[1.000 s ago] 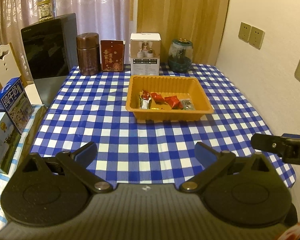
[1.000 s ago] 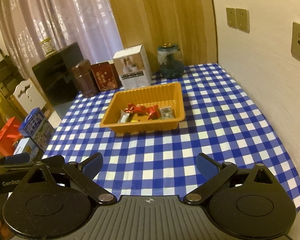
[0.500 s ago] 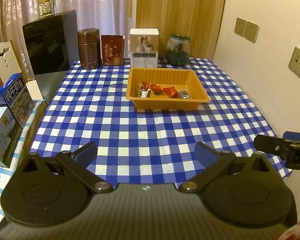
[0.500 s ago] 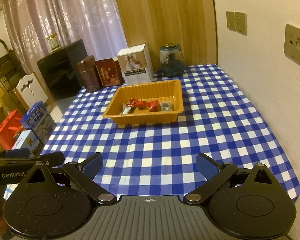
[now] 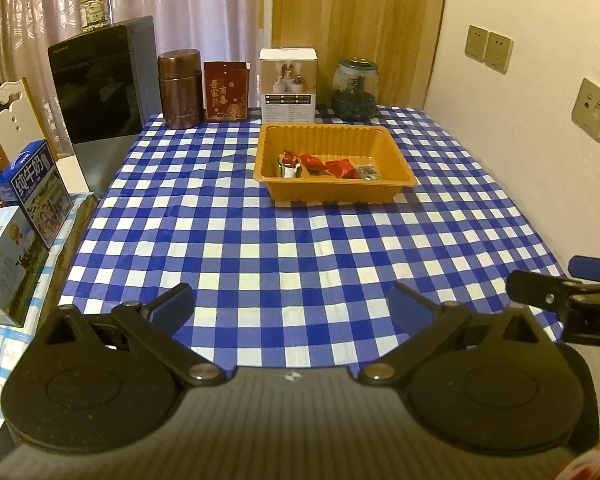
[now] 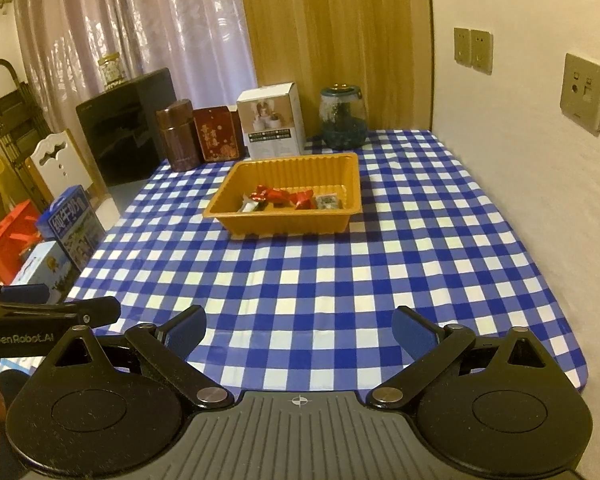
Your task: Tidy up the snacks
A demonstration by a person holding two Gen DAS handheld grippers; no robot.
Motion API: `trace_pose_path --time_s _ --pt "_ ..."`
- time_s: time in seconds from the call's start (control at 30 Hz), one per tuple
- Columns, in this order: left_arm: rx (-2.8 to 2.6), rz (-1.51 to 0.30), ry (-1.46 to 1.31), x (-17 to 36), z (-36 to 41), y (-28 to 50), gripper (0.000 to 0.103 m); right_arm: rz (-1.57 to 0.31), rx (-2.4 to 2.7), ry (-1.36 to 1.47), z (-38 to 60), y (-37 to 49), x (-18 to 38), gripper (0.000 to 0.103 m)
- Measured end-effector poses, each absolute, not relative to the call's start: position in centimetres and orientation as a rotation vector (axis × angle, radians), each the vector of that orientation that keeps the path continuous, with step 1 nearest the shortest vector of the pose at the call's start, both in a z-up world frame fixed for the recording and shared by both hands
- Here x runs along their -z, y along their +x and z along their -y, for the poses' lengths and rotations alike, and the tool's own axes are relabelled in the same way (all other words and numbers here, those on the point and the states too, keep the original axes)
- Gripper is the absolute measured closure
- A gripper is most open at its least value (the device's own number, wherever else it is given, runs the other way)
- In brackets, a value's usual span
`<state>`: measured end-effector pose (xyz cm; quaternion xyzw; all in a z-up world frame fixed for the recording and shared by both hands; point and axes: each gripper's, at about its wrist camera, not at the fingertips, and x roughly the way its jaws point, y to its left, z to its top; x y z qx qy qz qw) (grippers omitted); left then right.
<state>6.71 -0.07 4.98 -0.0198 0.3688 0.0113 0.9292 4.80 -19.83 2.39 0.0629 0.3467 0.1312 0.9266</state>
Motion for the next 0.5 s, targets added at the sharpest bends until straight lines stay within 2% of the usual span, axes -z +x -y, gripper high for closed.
trace_pose_path --time_s 0.5 --pt "-0.017 -0.756 -0.059 -4.75 -0.01 6.19 0.0 -0.721 -0.249 0.13 19.67 4.91 -1.92 0.004"
